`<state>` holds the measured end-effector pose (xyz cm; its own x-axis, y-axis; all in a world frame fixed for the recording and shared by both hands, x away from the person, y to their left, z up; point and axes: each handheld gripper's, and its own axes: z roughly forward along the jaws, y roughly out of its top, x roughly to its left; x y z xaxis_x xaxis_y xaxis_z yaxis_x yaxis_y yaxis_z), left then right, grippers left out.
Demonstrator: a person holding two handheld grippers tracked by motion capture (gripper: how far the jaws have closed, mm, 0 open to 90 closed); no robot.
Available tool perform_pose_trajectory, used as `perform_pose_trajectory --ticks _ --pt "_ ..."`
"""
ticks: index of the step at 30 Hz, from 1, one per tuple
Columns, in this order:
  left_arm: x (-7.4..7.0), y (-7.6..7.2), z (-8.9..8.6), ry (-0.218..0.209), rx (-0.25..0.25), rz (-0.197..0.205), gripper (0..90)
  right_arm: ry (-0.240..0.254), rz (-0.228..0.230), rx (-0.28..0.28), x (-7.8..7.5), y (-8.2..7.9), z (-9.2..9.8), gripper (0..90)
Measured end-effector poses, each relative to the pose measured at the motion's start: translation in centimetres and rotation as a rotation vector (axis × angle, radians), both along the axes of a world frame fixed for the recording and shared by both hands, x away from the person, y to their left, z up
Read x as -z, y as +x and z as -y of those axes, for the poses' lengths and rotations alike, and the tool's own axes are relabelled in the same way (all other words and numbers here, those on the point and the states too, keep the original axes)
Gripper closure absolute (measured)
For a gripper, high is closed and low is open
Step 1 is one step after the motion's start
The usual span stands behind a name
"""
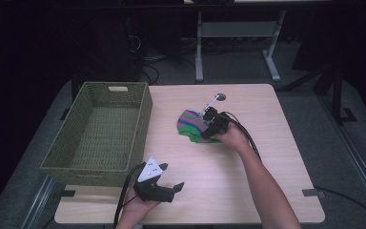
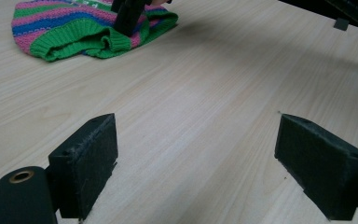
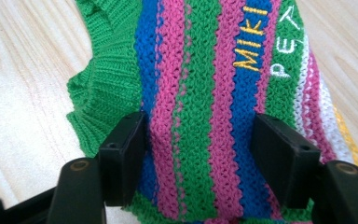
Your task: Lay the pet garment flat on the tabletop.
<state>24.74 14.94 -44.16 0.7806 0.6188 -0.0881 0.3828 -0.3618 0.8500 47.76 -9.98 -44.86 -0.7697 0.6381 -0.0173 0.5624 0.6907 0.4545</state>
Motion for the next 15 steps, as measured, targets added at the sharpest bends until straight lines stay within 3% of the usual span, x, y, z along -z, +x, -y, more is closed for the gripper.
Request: perform_pose_trajectory --ticks 3,10,15 --pt "-0.14 -0.18 0.21 0.0 0.003 0.019 12.9 0.028 0.007 0.021 0.16 -0.12 0.34 37.5" --pt "-0.07 -0.06 0.11 0.006 0.003 0.015 12.9 0.02 0.007 0.036 0.07 -0.22 0.33 43.2" --pt "-0.05 -0.03 -0.01 0.005 -0.005 0.015 12.9 0.0 -0.004 0.06 -0.16 -0.33 0.06 52.9"
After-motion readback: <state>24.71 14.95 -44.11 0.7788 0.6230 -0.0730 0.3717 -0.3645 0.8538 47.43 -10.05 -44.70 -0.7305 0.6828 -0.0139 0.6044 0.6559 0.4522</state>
